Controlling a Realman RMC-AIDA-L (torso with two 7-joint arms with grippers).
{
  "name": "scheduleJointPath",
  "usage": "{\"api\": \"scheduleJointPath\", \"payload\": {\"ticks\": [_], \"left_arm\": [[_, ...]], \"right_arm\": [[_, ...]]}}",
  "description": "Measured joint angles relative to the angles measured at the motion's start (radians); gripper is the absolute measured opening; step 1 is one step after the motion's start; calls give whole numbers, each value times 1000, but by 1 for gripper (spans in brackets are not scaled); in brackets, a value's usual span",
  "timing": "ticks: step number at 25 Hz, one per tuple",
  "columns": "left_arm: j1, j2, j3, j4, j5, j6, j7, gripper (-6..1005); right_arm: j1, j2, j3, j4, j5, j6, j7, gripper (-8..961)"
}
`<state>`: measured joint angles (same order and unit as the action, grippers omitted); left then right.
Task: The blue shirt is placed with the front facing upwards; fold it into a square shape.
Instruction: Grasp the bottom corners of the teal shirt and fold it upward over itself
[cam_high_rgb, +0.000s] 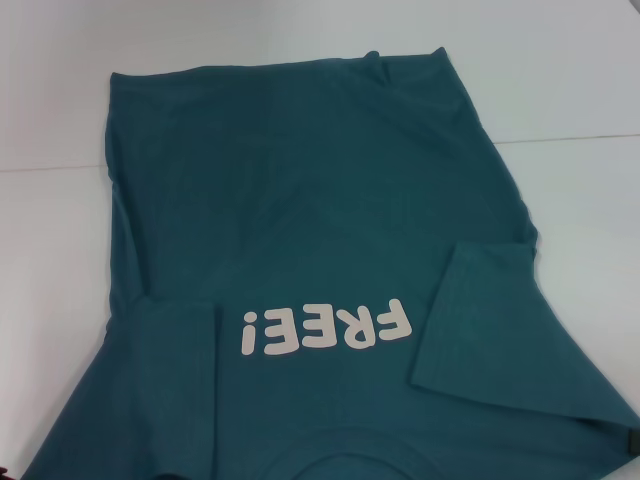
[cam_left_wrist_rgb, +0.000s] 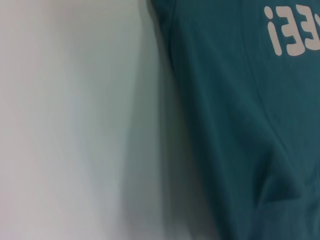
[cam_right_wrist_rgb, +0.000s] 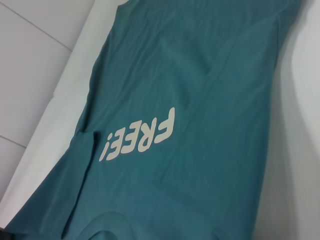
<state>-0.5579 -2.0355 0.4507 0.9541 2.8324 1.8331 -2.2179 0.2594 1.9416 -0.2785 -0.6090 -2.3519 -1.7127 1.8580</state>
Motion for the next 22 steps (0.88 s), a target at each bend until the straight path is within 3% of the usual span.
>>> {"api": "scheduleJointPath", "payload": {"ticks": [10,17,22], "left_arm": [[-15,6,-6,-2,-68,-12,4,0],[-71,31,-38,-42,-195,-87,0,0],[-130,52,-39,-139,-269,-217,1,-1]], "right_arm": [[-2,4,79,14,0,10,-35,87],[91,9,96,14,10,57,-36,89],[186,17,94,14,21,135,-50,90]]}}
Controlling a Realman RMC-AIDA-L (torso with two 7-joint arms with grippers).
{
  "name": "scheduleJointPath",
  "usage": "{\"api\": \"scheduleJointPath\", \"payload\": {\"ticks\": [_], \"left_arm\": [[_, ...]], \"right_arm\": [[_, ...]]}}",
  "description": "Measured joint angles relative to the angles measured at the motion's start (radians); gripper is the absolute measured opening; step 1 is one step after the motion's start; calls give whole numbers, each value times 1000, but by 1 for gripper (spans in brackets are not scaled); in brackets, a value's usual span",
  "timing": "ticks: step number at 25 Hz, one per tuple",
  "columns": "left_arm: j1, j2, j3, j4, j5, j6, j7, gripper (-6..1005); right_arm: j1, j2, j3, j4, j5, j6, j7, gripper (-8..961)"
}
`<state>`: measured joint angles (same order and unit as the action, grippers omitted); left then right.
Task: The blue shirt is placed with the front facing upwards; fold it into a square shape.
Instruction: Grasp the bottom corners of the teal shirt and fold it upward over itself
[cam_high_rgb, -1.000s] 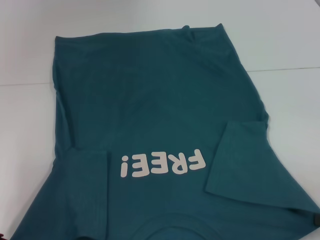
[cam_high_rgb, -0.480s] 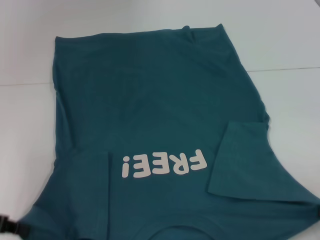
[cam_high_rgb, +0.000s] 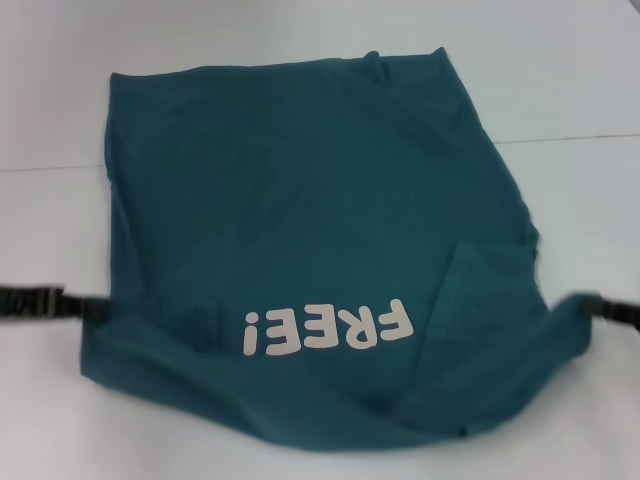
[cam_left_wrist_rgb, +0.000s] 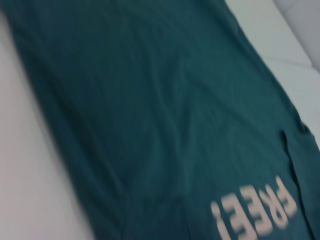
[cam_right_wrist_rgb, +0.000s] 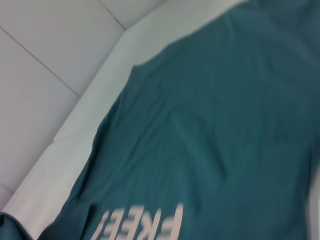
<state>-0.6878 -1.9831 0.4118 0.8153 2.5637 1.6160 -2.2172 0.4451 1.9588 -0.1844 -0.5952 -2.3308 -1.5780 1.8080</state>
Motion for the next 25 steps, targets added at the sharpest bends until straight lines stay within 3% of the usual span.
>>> {"api": "scheduleJointPath", "payload": {"ticks": [4,11,18,25], "left_arm": [[-58,14,0,-76,-38,-130,4,-1],[-118,16,6,-139,-117,-326,10,-1],[-142,7,13,-219,-223,-473,83,-2],[-157,-8,19,-273,-290,-583,135,-2]], "right_arm": [[75,11,-6,2,29,88,-8,90],[186,36,-10,15,42,262,-34,91],[270,59,-63,53,76,459,-83,93],[308,63,-135,79,128,575,-105,94]]}}
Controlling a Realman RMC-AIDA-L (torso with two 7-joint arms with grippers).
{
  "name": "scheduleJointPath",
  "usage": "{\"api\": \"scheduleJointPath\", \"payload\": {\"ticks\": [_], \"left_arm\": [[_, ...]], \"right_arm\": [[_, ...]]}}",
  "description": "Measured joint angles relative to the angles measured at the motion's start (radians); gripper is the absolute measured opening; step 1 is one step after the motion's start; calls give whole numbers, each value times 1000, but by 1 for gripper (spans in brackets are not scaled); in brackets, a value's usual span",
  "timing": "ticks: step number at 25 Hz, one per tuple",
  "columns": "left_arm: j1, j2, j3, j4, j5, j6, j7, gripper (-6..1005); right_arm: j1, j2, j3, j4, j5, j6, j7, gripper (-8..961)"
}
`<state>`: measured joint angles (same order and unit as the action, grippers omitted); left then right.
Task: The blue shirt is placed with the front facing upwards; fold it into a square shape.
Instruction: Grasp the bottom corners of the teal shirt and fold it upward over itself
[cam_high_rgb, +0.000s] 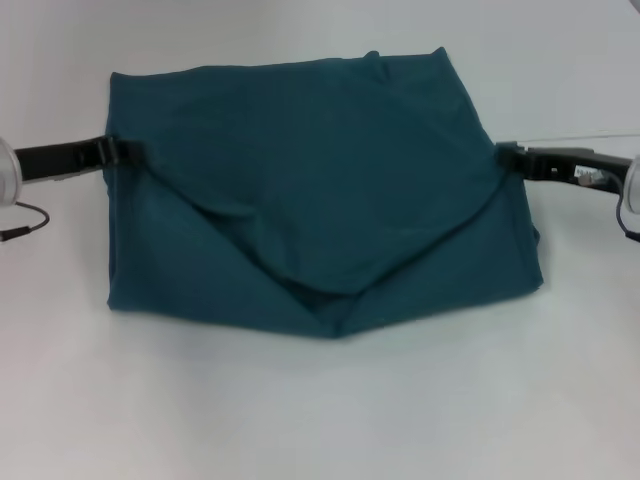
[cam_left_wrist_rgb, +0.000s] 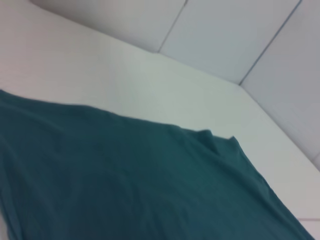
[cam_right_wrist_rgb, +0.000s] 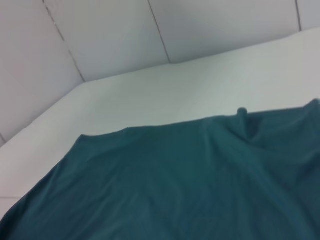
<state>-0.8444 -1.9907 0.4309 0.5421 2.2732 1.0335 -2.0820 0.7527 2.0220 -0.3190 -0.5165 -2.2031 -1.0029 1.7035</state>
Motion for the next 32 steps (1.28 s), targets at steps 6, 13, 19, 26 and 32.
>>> {"api": "scheduleJointPath", "payload": {"ticks": [6,13,19,26,32], "left_arm": [[-7,-3,2,-5,-49,-39,12,-2],[-30,4,-1,-5,-73,-63,6,-1],[-43,-1,3,-17,-95,-111,15,0],[-41,-11,5,-68,-120,-178,59,11],[-37,-18,1,-98,-133,-215,91,28]], "right_arm": [[18,-9,-47,1,57,57,-13,95],[46,-34,-54,1,71,77,-9,96],[57,-44,-55,12,72,112,-9,97],[62,-43,-55,60,72,175,-32,98],[79,-38,-57,107,72,234,-66,99]]}}
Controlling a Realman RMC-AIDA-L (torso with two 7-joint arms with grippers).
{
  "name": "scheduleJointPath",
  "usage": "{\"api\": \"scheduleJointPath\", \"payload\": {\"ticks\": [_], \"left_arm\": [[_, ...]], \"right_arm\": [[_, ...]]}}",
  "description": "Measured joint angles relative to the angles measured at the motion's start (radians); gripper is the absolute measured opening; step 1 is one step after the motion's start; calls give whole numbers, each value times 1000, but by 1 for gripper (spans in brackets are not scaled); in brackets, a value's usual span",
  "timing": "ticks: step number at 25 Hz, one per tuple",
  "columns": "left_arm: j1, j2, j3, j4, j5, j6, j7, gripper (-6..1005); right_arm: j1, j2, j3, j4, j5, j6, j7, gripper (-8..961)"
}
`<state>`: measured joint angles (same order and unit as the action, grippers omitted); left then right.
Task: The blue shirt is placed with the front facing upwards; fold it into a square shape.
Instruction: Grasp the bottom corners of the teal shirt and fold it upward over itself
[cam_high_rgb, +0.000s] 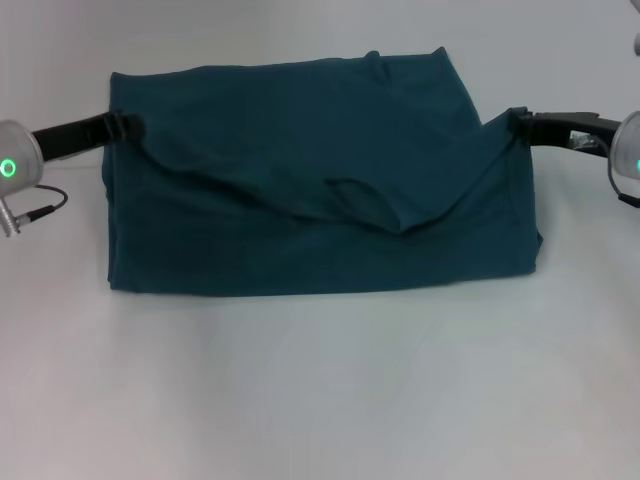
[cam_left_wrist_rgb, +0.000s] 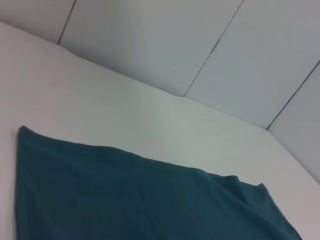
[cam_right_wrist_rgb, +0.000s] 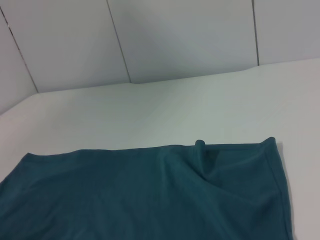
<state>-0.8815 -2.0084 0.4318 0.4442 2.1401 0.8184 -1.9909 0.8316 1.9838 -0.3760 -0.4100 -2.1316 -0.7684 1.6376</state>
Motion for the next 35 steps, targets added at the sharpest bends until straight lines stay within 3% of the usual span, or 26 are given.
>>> {"api": "scheduleJointPath", "payload": {"ticks": [16,22,26,32,35], "left_arm": [[-1,-11,1,-7,-16,-45,19,76],[0,-34,-1,3,-21,-87,47,93],[1,-37,-3,-4,-29,-117,69,105],[17,-38,-4,4,-70,-127,67,325],[34,-40,-4,16,-96,-127,70,443]], "right_arm": [[22,0,2,43,9,50,-16,102],[27,5,-22,48,18,58,-17,103],[28,13,-73,41,17,59,-17,104],[4,44,-75,-27,34,99,-20,331],[-3,48,-77,-46,39,107,-27,402]]}}
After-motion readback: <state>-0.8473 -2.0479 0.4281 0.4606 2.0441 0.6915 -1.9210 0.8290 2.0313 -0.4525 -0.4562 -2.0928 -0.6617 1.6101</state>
